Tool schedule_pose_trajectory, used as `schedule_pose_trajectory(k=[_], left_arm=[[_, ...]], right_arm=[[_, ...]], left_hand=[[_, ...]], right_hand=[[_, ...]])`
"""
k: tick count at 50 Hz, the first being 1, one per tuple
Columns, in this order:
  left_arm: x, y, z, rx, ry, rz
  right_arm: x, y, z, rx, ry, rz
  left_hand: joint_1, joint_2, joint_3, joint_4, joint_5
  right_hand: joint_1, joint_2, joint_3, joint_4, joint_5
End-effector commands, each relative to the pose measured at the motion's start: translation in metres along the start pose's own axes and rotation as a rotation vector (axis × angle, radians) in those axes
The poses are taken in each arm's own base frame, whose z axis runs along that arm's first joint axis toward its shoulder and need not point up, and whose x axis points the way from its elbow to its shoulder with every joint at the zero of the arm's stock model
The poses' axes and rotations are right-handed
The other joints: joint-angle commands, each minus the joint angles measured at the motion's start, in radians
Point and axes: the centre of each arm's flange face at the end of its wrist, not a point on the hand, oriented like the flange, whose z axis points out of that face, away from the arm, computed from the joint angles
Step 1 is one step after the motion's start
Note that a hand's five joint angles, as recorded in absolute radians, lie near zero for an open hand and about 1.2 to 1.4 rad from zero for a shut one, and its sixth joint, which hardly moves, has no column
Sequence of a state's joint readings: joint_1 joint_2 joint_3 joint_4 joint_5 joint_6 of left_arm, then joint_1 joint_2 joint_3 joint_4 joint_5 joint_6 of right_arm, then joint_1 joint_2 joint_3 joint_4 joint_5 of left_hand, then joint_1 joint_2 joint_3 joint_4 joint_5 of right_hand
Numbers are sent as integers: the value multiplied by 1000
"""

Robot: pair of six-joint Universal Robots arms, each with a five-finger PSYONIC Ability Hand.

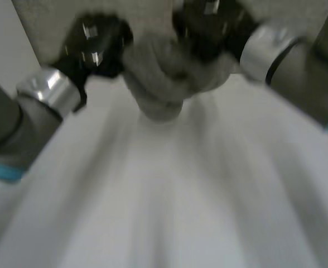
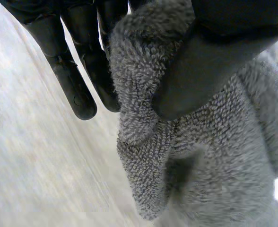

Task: Fold the towel.

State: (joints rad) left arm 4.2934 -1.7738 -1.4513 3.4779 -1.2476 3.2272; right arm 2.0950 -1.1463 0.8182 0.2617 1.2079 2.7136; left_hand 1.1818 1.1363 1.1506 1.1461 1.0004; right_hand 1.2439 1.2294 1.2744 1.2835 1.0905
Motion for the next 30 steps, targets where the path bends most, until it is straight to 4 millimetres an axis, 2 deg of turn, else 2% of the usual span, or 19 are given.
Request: schedule_pose_trajectory(k=[1, 2, 3, 4, 8, 10, 11, 12, 13, 15, 19, 22, 23, 24, 26, 27, 28, 29, 30], left_arm=[[37, 91, -58, -304, 150, -125], [37, 91, -58, -305, 150, -126], [45, 102, -69, -358, 187, -153], [50, 108, -76, -399, 217, -171], [50, 110, -80, -428, 240, -160], [32, 105, -70, -412, 204, -121], [32, 105, -70, -412, 203, -121], [20, 102, -65, -401, 176, -107], [20, 102, -65, -401, 176, -107], [10, 90, -51, -358, 160, -85], [5, 73, -35, -298, 161, -56], [0, 69, -20, -279, 163, -53], [-1, 77, -14, -300, 171, -65], [-1, 77, -14, -300, 171, -65], [10, 93, -4, -354, 213, -94], [10, 93, -4, -355, 213, -94], [20, 103, -3, -402, 240, -115], [20, 103, -3, -402, 241, -115], [27, 111, -2, -450, 263, -133]], right_arm=[[-69, 119, -62, -533, -135, -239], [-69, 125, -65, -560, -105, -245], [-69, 125, -65, -560, -105, -245], [-68, 127, -66, -556, -87, -243], [-61, 119, -67, -508, -47, -230], [-51, 101, -70, -455, 0, -198], [-51, 101, -70, -454, 1, -198], [-48, 95, -70, -434, 14, -178], [-48, 94, -70, -434, 14, -178], [-47, 93, -70, -423, 32, -119], [-44, 95, -68, -412, 65, -39], [-35, 105, -67, -418, 116, 47], [-34, 114, -68, -435, 124, 80], [-34, 114, -68, -435, 124, 81], [-41, 140, -68, -504, 110, 126], [-41, 141, -68, -504, 110, 126], [-45, 152, -69, -539, 100, 142], [-47, 162, -70, -568, 95, 157], [-47, 162, -70, -568, 95, 157]], left_hand=[[-783, -737, -751, -747, -776], [-786, -741, -755, -751, -779], [-940, -895, -909, -905, -933], [-930, -885, -899, -895, -923], [-939, -893, -908, -903, -932], [-939, -893, -908, -903, -932], [-939, -893, -908, -903, -932], [-939, -893, -908, -903, -932], [-939, -893, -908, -903, -932], [-939, -893, -908, -903, -932], [-933, -888, -902, -897, -926], [-913, -867, -881, -877, -906], [-910, -864, -878, -874, -903], [-910, -864, -878, -874, -903], [-898, -852, -867, -862, -891], [-898, -852, -867, -862, -891], [-898, -852, -867, -862, -891], [-898, -852, -867, -862, -891], [-898, -852, -867, -862, -891]], right_hand=[[-1029, -1014, -1059, -1068, -1050], [-1069, -1055, -1100, -1109, -1091], [-1069, -1055, -1100, -1109, -1091], [-1069, -1055, -1100, -1109, -1091], [-1069, -1055, -1100, -1109, -1091], [-1069, -1055, -1100, -1109, -1091], [-1069, -1055, -1100, -1109, -1091], [-1069, -1055, -1100, -1109, -1091], [-1069, -1055, -1100, -1109, -1091], [-1069, -1055, -1100, -1109, -1091], [-1069, -1055, -1100, -1109, -1091], [-1069, -1055, -1100, -1109, -1091], [-1069, -1055, -1100, -1109, -1091], [-1069, -1055, -1100, -1109, -1091], [-1069, -1055, -1100, -1109, -1091], [-1069, -1055, -1100, -1109, -1091], [-1069, -1055, -1100, -1109, -1091], [-1069, -1055, -1100, -1109, -1091], [-1069, -1055, -1100, -1109, -1091]])
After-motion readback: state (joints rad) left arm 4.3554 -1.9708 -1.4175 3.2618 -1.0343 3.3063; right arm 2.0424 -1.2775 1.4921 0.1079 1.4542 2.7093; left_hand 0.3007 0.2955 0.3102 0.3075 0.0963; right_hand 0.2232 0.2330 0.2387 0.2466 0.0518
